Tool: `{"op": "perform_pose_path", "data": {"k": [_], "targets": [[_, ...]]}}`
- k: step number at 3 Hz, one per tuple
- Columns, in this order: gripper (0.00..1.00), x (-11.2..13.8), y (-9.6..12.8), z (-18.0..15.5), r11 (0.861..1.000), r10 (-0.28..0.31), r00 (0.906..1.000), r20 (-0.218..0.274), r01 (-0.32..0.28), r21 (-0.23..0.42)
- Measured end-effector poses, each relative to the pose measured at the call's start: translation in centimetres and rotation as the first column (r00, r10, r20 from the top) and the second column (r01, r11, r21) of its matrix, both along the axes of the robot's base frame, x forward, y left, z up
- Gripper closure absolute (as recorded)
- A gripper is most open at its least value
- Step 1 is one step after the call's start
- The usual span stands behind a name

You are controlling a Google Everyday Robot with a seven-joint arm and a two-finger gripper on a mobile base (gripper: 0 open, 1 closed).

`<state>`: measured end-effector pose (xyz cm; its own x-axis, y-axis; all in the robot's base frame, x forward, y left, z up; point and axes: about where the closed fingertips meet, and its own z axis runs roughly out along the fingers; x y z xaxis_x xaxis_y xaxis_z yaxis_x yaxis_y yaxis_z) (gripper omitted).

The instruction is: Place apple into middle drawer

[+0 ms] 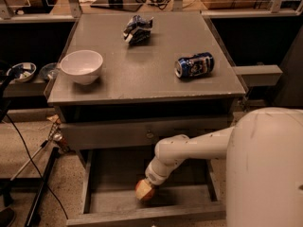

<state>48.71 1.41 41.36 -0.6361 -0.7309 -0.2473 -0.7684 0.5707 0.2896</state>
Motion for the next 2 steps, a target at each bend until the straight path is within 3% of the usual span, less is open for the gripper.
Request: {"op": "perform_pose_path", "data": {"k": [2], "targets": [[1.0,-0.38,-0.38,-1.8,0.998,-0.048,0.9981,-0.039,0.049,0.043]]}}
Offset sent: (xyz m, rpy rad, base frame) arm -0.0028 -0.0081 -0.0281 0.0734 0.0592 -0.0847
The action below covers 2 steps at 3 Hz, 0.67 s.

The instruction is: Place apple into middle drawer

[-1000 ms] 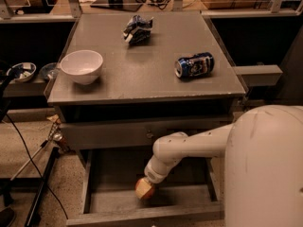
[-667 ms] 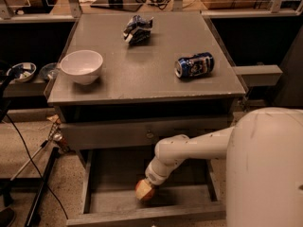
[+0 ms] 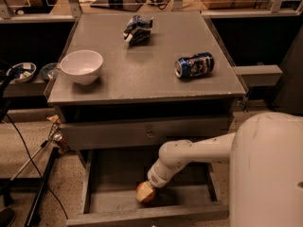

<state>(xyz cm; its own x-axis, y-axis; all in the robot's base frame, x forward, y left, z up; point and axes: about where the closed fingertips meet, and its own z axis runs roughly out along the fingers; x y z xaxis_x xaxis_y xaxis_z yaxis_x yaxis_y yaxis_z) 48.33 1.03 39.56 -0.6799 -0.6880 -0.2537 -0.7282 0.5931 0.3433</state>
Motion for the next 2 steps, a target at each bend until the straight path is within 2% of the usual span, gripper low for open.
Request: {"op": "perform_pose_path", "data": {"k": [2], "targets": [[1.0,-0.17,-0.08,-1.23,1.0,-0.015,0.9994,-0.03,0.016,0.016]]}}
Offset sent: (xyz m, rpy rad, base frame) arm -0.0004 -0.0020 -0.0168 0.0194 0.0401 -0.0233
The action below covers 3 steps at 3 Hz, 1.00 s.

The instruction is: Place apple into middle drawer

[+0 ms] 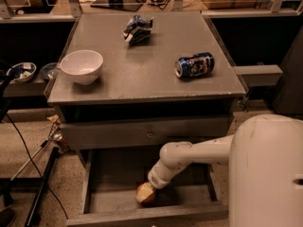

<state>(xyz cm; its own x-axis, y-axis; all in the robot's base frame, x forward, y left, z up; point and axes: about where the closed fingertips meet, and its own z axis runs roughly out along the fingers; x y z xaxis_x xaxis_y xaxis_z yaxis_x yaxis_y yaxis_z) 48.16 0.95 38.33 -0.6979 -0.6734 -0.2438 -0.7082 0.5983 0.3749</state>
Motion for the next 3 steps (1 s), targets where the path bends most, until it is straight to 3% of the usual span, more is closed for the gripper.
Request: {"op": "perform_pose_path", "data": {"k": [1,3], "targets": [[0.81,0.03,0.27,-0.16,1.0,0.018,0.9996,-0.02,-0.018,0.016],[0.35,0.03,0.31,-0.19,1.0,0.021,0.9995,-0.022,-0.02,0.018]]}}
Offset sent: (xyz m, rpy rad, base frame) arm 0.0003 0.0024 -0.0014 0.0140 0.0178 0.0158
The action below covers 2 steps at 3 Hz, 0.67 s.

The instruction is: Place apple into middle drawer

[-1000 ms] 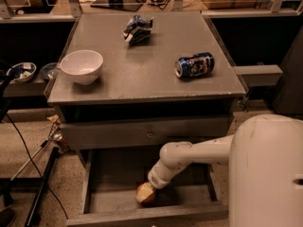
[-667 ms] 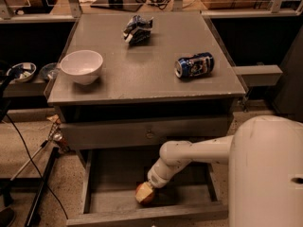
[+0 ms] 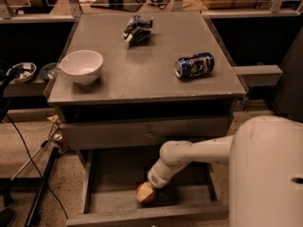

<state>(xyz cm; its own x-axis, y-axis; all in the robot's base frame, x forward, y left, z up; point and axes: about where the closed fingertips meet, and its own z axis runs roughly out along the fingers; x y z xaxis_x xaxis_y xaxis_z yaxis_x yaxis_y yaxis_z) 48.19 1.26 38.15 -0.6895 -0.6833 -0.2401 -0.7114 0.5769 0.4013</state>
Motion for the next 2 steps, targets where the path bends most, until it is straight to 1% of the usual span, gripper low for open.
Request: {"op": "perform_pose_path", "data": {"k": [1,2], "targets": [[0.11,0.0,0.0,0.0,1.0,0.0,1.0,0.0,0.0,0.0],[0.0,-0.01,0.0,-0.01,1.0,0.0,1.0,0.0,0.0,0.0]]}}
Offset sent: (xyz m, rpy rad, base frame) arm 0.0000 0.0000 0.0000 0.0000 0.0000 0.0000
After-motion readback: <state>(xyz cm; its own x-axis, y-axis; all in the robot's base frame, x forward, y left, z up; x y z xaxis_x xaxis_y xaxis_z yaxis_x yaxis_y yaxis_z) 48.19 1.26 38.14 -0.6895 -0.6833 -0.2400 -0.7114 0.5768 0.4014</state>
